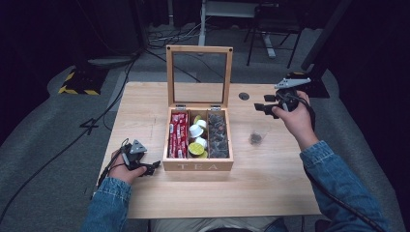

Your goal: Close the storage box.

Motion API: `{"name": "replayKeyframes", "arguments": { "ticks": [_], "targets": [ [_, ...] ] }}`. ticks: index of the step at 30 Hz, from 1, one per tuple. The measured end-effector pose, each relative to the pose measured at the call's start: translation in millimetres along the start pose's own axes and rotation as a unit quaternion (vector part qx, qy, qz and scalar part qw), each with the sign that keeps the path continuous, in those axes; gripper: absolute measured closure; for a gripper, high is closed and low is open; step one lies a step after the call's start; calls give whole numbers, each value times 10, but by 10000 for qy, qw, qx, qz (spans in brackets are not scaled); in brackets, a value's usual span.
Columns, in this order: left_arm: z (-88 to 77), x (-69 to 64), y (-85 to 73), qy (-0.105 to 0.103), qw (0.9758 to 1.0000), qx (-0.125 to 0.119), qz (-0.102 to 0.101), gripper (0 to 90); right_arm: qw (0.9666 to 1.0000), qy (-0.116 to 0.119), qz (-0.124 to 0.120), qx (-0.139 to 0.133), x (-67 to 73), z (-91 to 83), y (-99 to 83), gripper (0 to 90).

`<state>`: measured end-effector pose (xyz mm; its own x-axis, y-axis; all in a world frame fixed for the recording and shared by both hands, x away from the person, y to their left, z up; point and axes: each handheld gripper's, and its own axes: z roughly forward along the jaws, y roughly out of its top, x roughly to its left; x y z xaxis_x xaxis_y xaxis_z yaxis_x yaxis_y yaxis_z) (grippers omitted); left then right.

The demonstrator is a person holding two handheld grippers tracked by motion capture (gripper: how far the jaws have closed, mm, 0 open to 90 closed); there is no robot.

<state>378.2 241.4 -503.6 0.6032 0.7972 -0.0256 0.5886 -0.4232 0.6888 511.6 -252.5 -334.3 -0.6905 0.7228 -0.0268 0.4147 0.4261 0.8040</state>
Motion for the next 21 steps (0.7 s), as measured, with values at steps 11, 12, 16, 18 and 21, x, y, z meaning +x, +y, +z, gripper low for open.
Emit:
{"name": "replayKeyframes", "arguments": {
  "ticks": [11,12,16,18,21],
  "targets": [
    [-73,-5,-82,103,9998,-23,-151,161,9984,167,160,-510,-139,139,430,372],
    [-72,-8,-84,116,9998,-32,-155,161,9981,173,167,-561,-149,145,474,370],
    [-72,-8,-84,117,9998,-32,-154,161,9974,190,186,-666,-178,188,611,368],
    [-72,-8,-84,116,9998,-32,-154,161,9971,183,160,-715,-201,269,720,362],
    [-72,-8,-84,115,9998,-32,-156,161,9974,152,87,-696,-210,354,779,363]
  ]
}}
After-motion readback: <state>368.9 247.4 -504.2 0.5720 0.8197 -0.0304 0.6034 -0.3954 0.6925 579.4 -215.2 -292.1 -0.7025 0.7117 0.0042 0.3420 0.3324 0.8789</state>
